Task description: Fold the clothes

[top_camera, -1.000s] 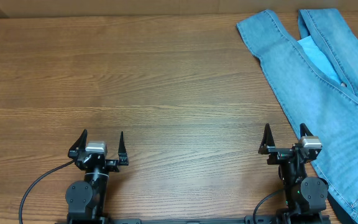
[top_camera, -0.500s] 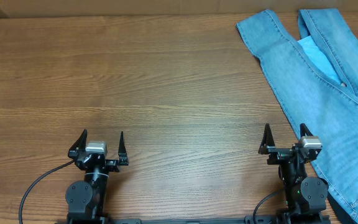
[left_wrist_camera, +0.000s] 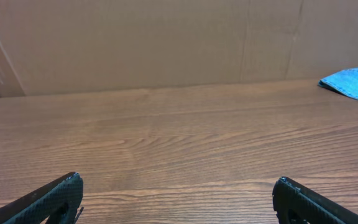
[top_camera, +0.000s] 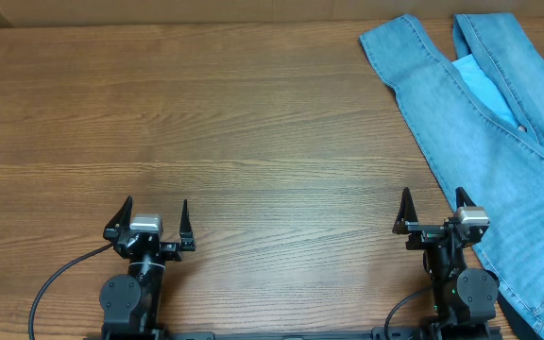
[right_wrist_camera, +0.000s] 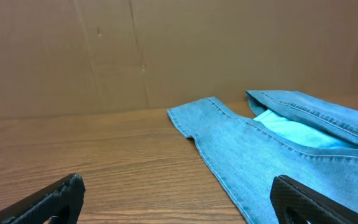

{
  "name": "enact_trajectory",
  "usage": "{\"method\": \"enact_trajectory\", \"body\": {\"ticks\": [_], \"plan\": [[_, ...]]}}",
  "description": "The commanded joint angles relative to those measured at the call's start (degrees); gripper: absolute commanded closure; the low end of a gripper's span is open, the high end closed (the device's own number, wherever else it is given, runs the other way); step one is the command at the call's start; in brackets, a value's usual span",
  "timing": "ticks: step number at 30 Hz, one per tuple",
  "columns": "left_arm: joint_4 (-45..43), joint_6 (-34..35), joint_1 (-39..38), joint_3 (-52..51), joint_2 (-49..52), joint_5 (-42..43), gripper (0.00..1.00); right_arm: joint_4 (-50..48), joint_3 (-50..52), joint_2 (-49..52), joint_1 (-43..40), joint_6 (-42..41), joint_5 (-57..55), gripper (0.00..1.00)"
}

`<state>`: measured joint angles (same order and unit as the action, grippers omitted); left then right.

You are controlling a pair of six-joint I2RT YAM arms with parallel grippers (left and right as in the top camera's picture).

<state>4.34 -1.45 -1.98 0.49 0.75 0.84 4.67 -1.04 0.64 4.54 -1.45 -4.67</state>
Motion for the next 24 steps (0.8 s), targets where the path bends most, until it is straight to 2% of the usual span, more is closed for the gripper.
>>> {"method": "enact_trajectory", "body": {"ticks": [1, 10, 15, 24], "plan": [[0.1, -0.1, 0.5, -0.2, -0.4, 0.4, 0.00, -0.3, 0.6, -0.2, -0.1, 0.2, 0.3, 0.00], [0.0, 0.0, 0.5, -0.2, -0.4, 0.4, 0.00, -0.3, 0.6, -0.2, -0.1, -0.8, 0.7, 0.00], [0.1, 5.7, 0.5, -0.2, -0.4, 0.2, 0.00, -0.3, 0.5, -0.2, -0.1, -4.2, 0.2, 0.00], [3.0, 9.3, 0.5, 2.9, -0.4, 0.2, 0.00, 6.6, -5.2, 0.7, -0.1, -4.6, -5.7, 0.00]]}}
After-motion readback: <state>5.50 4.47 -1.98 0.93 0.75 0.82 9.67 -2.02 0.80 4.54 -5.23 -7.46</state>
